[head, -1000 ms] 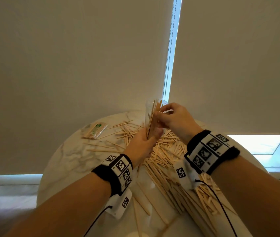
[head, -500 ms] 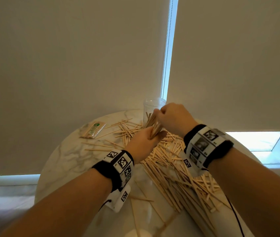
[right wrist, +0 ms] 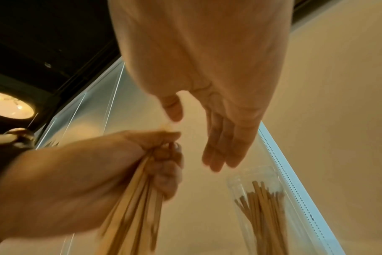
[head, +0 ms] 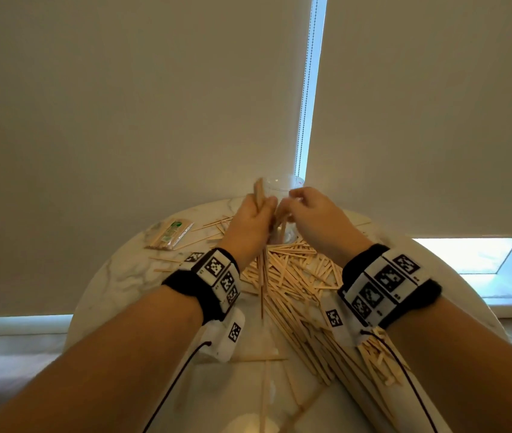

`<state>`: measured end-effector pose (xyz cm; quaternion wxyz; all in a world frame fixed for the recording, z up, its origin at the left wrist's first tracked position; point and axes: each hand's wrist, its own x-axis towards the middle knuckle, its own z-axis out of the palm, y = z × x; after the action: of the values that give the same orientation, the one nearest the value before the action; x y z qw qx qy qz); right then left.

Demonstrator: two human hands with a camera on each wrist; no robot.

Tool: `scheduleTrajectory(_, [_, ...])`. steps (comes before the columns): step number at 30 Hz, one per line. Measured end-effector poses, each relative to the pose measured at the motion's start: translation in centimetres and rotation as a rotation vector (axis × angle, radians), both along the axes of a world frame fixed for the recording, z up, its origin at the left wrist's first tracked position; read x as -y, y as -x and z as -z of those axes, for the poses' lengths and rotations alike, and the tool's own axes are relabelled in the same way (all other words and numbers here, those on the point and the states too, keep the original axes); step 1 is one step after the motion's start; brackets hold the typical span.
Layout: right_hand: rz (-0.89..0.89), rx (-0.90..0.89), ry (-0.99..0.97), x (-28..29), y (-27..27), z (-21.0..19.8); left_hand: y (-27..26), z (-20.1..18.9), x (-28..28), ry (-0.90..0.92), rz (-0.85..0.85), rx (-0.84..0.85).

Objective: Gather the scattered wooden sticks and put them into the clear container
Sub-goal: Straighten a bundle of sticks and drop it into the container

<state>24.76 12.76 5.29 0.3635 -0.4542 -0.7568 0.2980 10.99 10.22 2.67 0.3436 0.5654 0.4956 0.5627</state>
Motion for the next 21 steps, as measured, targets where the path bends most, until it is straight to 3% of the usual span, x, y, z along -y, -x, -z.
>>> scheduleTrajectory(4, [-0.232, 0.414, 0.147, 1.7, 0.7, 2.4, 0.7, -0.5, -0.6, -0.065, -0.061, 0.274])
scheduleTrajectory(7, [-0.283, 0.329, 0.176, 2.3, 1.7, 3.1, -0.1, -0.5, -0.5, -0.095, -0.036, 0.356])
scheduleTrajectory(13, [-0.239, 0.238, -0.026, 2.6, 2.5, 4.7, -0.1, -1.4, 0.1, -0.083, -0.036, 0.402])
scheduleTrajectory(21, [-0.182, 0.767, -0.161, 2.3, 1.4, 5.1, 2.0, -8.3, 1.0, -0.313, -0.177, 0.624])
